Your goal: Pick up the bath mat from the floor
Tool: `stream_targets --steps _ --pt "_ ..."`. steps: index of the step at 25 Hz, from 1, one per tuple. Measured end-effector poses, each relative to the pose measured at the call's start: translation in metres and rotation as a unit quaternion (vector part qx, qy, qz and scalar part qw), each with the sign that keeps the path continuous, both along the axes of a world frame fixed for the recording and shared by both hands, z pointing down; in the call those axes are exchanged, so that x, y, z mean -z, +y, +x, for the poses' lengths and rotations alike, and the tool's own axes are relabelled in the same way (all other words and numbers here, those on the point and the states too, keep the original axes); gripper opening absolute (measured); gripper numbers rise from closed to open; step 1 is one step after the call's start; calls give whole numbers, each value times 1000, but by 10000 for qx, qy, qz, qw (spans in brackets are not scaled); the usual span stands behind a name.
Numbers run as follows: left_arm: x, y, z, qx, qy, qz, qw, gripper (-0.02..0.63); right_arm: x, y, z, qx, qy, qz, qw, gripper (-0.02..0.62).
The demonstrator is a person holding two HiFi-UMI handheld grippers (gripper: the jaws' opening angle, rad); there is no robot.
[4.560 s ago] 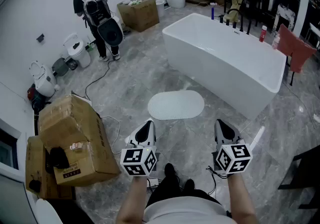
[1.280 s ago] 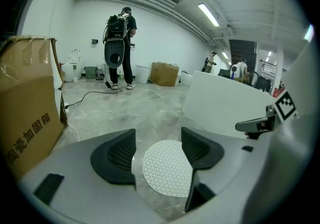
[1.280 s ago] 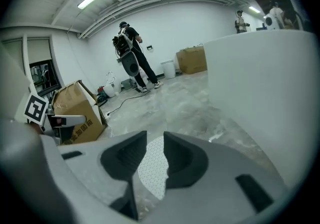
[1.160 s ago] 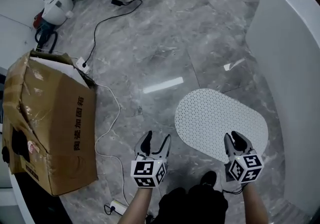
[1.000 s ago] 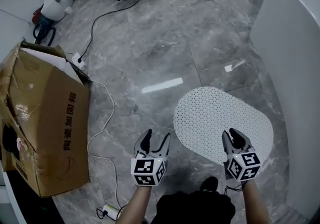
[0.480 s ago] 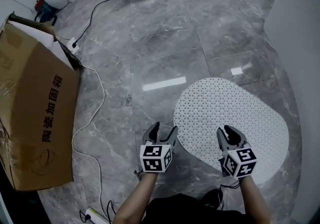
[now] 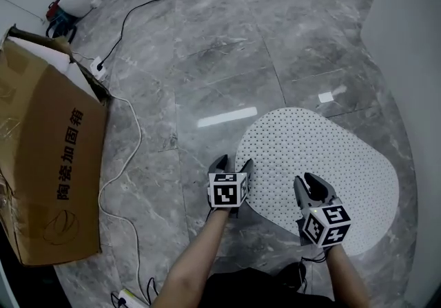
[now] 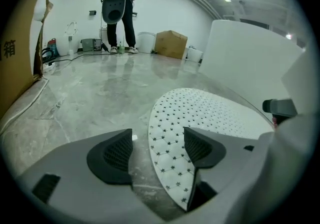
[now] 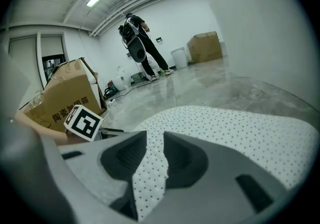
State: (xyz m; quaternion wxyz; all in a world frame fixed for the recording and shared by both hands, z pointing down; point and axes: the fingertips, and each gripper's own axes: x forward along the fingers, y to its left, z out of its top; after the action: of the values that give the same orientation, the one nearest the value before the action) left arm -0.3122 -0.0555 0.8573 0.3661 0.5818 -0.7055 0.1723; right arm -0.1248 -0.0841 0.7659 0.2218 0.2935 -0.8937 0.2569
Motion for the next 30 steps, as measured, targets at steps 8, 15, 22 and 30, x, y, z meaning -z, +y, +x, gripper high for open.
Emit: stream_targets --steps 8,15,22,30 --pt "-9 -6 14 -253 -144 -368 9989 287 -2 1 24 -276 -17 -151 9995 106" --pt "-10 -4 28 -770 -112 -622 9950 270 1 2 41 -468 -15 -177 9987 106" --pt "1 -14 67 -1506 -138 -548 9870 103 2 4 56 -700 43 -191 9974 106" --pt "42 -22 124 -2069 83 -83 9783 37 -2 7 127 -1603 221 -255 9865 106"
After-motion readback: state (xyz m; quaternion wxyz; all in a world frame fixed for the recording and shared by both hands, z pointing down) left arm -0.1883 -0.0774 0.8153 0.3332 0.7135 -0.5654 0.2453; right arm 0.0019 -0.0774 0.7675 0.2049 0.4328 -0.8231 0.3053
